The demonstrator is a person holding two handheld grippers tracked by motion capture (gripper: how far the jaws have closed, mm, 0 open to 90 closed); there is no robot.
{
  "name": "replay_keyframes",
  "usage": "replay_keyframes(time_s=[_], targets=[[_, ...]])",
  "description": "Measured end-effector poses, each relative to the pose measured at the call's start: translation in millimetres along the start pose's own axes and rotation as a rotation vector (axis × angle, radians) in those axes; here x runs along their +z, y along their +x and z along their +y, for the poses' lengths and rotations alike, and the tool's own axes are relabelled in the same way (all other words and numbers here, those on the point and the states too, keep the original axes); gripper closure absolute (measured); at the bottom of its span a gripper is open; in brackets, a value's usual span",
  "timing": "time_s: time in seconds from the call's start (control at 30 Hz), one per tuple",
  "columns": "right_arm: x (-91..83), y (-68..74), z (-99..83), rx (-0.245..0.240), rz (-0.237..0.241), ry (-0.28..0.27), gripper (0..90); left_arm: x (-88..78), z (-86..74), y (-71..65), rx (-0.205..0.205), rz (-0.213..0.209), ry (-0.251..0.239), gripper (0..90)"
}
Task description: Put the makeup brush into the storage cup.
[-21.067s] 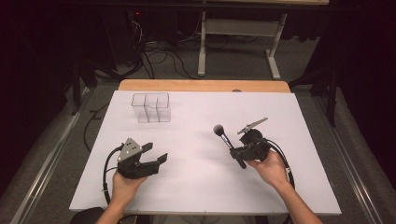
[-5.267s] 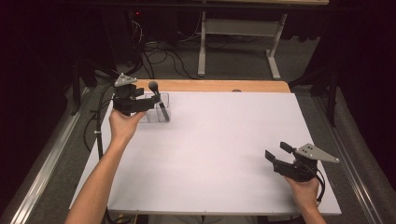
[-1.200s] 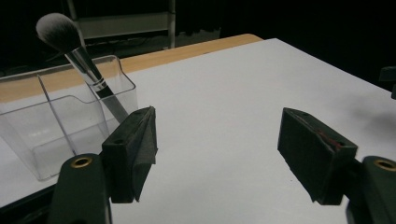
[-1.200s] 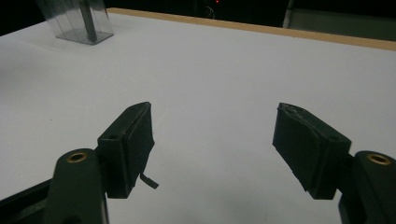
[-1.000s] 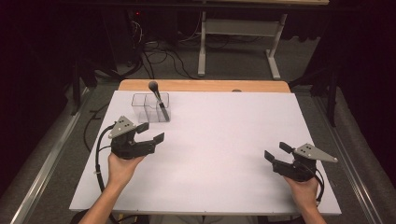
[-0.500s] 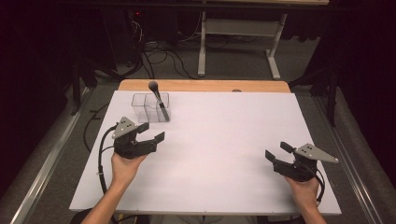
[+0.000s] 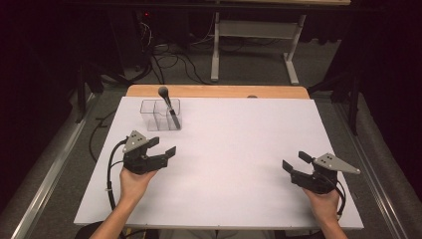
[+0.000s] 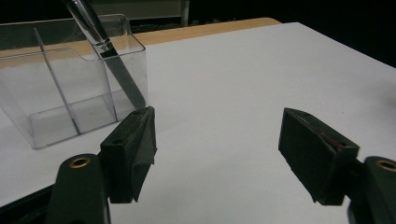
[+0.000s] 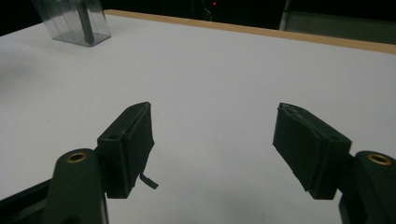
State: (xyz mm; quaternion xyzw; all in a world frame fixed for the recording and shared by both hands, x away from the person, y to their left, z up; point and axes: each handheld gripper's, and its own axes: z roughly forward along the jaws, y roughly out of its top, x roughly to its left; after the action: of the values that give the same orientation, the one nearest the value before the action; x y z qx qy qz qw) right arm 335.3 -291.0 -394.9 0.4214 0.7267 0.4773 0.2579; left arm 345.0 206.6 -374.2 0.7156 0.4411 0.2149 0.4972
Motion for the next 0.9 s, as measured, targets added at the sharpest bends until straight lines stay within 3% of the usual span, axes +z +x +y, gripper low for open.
replay_keyframes(time_s=[0.9], targets=[[1.7, 0.6, -0.4, 0.001, 0.024, 0.014, 30.2, -0.9, -19.8, 7.3, -0.053, -0.009, 0.009, 27.8]])
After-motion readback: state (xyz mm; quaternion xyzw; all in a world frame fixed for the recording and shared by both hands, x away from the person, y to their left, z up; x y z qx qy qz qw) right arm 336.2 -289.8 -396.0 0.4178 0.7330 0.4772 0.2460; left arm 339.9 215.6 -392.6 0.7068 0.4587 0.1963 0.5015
